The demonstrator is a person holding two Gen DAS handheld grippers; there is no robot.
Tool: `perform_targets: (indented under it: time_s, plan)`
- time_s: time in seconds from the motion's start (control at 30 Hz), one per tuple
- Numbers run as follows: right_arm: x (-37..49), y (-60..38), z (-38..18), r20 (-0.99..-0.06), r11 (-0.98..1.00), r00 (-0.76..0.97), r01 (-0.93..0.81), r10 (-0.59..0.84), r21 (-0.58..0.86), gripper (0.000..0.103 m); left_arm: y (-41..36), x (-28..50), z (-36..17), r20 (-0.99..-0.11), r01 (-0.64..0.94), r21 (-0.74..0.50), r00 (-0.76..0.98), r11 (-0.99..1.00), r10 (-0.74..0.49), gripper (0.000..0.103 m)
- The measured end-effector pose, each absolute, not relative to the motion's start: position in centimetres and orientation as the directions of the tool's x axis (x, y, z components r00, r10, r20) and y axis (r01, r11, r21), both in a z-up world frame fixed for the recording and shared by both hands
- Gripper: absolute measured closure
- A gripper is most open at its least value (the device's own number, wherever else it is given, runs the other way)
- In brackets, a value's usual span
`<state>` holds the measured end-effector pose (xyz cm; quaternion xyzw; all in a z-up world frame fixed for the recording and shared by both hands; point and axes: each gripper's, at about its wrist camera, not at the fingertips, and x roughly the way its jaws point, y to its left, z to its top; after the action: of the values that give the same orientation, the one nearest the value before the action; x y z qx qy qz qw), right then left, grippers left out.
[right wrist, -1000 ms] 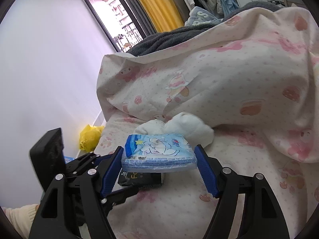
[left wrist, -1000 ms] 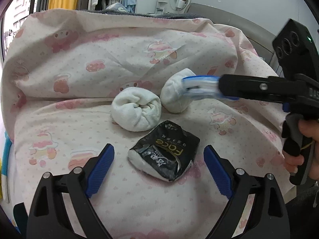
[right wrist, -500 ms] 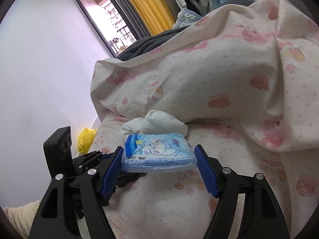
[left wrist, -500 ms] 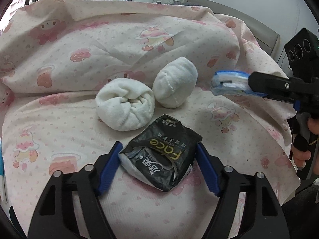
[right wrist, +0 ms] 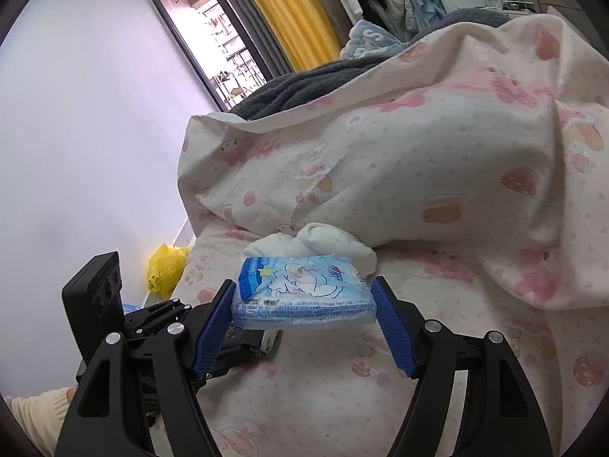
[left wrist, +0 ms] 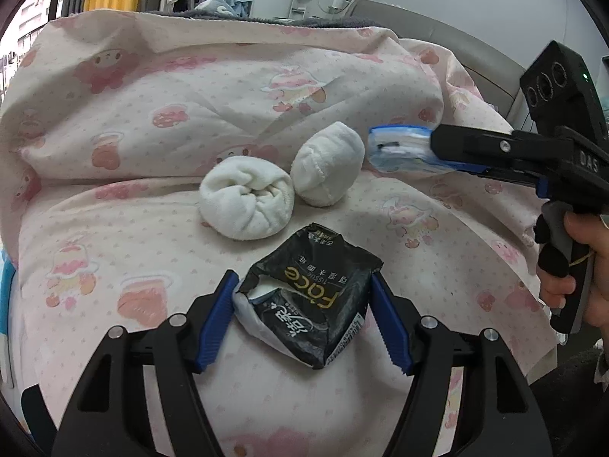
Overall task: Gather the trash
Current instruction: 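Carry the wet-wipe pack and Face pack over the green bin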
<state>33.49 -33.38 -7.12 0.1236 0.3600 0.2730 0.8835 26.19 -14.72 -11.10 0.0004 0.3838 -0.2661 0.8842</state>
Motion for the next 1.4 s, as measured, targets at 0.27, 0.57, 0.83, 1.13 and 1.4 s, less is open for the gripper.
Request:
perform_targets:
  time_s: [0.27, 0.57, 0.83, 1.13, 1.4]
  plan:
    - [33.9, -29.7, -5.9, -0.560, 0.807, 0.582, -0.438, 0.590, 0.395, 0.030, -11.8, 25.7, -9.9, -0.675, 0.420, -0.181, 0.605, 0.889, -0.423, 0.032]
    - [34.2, -25.2, -5.2, -0.556, 0.783, 0.554, -0.487, 0.620, 0.387, 0.030, -6.1, 25.1, -8.6, -0.668, 0.302, -0.172, 0.664, 0.938, -0.336, 0.032]
    - [34.4, -21.0, -5.1, -0.551, 0.749, 0.516, -0.539, 0.655, 0.386, 0.030, -2.4, 24.4, -7.9, -0.680, 0.238, -0.150, 0.679, 0.960, -0.275, 0.032]
    - [34.6, -16.3, -5.0, -0.548, 0.714, 0.477, -0.582, 0.687, 0.388, 0.030, 2.3, 23.3, -7.8, -0.704, 0.182, -0.158, 0.668, 0.970, -0.241, 0.032]
    - [33.9, -11.5, -5.4, -0.566, 0.674, 0.422, -0.642, 0.708, 0.364, 0.030, 6.4, 22.3, -8.8, -0.747, 0.122, -0.147, 0.637, 0.982, -0.191, 0.032]
